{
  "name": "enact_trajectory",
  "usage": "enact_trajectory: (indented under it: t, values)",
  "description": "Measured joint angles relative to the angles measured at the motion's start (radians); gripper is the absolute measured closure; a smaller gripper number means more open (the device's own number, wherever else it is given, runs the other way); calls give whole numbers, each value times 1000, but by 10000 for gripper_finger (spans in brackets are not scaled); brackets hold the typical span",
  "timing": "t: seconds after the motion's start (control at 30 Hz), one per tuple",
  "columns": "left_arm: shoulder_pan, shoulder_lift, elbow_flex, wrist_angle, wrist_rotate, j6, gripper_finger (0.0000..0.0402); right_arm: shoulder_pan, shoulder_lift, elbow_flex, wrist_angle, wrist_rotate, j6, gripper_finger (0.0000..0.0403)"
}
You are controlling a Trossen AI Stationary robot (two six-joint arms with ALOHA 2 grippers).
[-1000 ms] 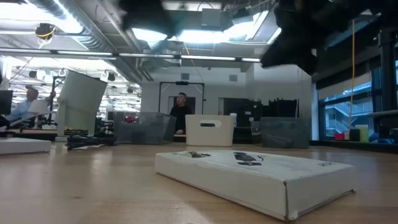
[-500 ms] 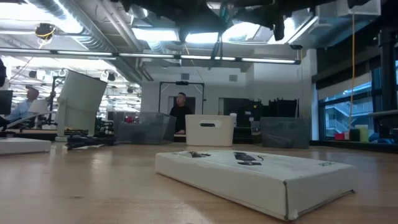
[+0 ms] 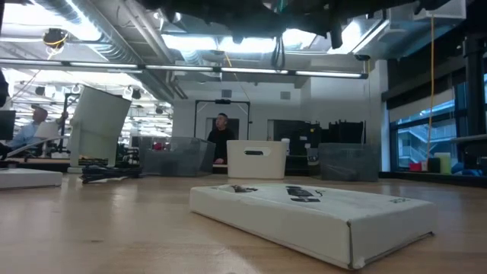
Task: Pick and place items into bin
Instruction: Put the top blue charger cable into the right black bin
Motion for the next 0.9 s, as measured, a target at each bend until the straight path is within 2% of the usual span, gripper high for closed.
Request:
enact_trajectory:
  t: [0.23,0.33,0.43,0.57,0.73,0.9]
  values:
    - [2,96,101,-6,47,8,388,-1,-1,1,11,-4,-28,244]
    - [2,114,124,-11,48,8,388,-2,-2,1,9,1,-20,257]
    - [2,115,131,-31,47,10,388,-2,-2,1,5,2,-21,299]
    - [2,115,131,-48,50,7,386,-2,-1,1,-4,20,-30,378]
    - [-2,115,131,-49,42,7,374,-2,-1,1,-5,22,-41,378]
    - [-4,115,131,-54,-8,-29,325,-3,-1,1,-9,29,-38,381]
